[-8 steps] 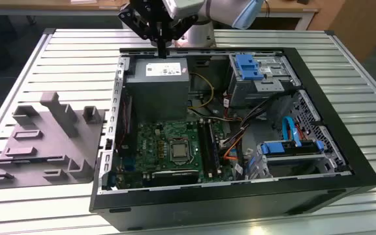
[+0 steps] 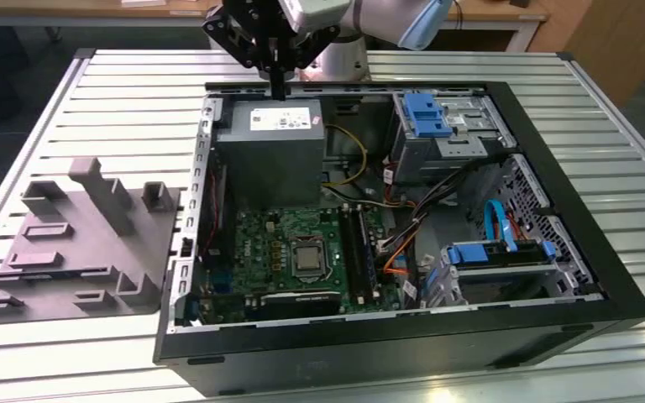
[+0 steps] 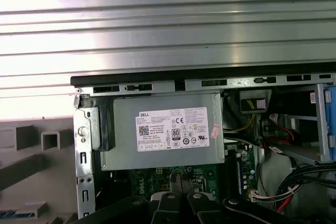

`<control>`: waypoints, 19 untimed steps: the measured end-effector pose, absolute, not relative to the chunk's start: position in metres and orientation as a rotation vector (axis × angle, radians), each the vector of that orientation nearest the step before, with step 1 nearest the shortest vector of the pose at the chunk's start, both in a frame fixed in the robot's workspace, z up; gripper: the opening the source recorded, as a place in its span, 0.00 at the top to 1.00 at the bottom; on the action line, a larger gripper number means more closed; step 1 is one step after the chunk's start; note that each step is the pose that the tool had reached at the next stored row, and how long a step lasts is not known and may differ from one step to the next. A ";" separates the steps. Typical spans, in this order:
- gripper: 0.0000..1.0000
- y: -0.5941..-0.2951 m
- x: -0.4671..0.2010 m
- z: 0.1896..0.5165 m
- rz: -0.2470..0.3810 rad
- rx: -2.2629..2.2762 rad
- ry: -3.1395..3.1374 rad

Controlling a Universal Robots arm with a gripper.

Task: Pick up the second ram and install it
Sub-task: 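Reach for the second ram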

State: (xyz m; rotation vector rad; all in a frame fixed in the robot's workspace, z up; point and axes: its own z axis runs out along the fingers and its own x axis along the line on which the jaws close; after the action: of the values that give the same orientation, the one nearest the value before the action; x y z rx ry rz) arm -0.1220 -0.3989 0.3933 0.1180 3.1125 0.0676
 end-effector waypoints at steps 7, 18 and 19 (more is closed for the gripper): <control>0.89 -0.399 -0.124 0.393 0.068 0.118 3.113; 0.89 -0.399 -0.149 0.393 0.068 0.118 3.112; 0.89 -0.399 -0.152 0.393 0.068 0.118 3.112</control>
State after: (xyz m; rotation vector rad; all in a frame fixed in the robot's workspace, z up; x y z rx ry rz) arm -0.1521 -0.3989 0.3931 0.1181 3.1124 0.0677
